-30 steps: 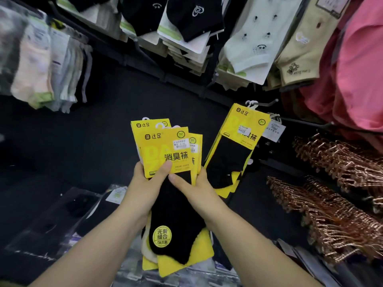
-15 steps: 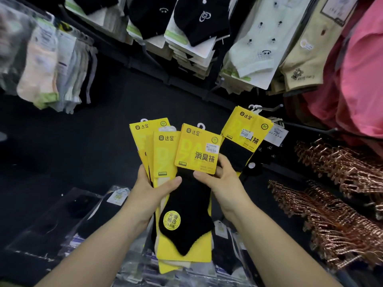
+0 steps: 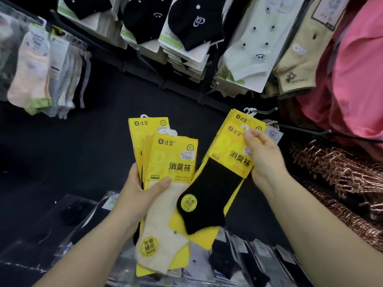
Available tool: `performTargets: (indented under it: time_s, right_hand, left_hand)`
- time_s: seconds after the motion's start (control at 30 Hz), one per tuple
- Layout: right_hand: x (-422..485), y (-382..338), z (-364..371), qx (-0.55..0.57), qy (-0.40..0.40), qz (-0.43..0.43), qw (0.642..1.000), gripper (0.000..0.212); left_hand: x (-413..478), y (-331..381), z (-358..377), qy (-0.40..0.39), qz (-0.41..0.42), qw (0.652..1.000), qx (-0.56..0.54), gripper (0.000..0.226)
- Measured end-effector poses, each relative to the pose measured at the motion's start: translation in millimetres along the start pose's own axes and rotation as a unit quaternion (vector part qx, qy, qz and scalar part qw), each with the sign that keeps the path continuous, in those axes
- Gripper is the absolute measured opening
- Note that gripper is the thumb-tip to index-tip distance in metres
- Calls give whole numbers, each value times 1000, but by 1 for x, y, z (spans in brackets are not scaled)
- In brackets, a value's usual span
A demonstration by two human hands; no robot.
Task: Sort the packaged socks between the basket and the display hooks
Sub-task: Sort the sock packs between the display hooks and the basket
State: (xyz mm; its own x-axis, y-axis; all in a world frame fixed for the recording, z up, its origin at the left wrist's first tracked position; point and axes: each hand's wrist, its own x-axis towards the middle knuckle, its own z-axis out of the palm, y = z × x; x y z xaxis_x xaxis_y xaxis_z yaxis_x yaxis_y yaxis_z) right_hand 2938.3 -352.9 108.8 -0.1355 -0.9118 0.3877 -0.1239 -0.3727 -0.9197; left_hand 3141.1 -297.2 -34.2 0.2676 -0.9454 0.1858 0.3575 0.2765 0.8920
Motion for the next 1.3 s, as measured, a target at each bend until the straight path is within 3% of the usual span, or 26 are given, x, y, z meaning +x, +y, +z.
performTargets:
  time_s: [0.17, 0.4, 0.67, 0.73, 0.8, 0.87, 0.93, 1.0, 1.07, 1.17, 1.3]
  right_hand:
    - [25, -24, -21, 21, 86, -54, 995, 20]
    - [56, -38, -15, -55, 46, -22, 997, 24]
    - [68, -44, 2, -65, 103, -47, 991, 34]
    - [68, -42, 1, -69, 142, -63, 985, 29]
    - [65, -37, 0, -105, 212, -93, 967, 8]
    - [50, -27, 1, -119, 269, -98, 951, 12]
    - [22, -11, 10, -107, 206, -89, 969, 17]
    - [-13, 5, 25, -148, 35, -60, 987, 15]
    - [-41, 14, 39, -182, -102, -37, 977, 28]
    - [-53, 19, 51, -159, -139, -51, 976, 40]
    - [-48, 16, 50, -122, -143, -13, 982, 34]
  left_hand:
    - [4, 3, -12, 28, 33, 997, 63, 42]
    - [5, 1, -11, 19, 33, 996, 79, 42]
    - [5, -1, -3, 5, 19, 998, 62, 45]
    - [5, 0, -1, 2, 14, 998, 53, 46]
    - [5, 1, 0, -1, 6, 999, 38, 48]
    - [4, 1, 1, -5, -3, 1000, 16, 47]
    - [2, 3, 2, -16, -13, 1000, -13, 49]
    - [-1, 4, 6, -29, -23, 999, -34, 55]
    - [-5, 3, 9, -40, -29, 997, -51, 61]
    - [-8, 2, 15, -52, -31, 996, -66, 67]
    - [-8, 0, 15, -38, -28, 995, -83, 71]
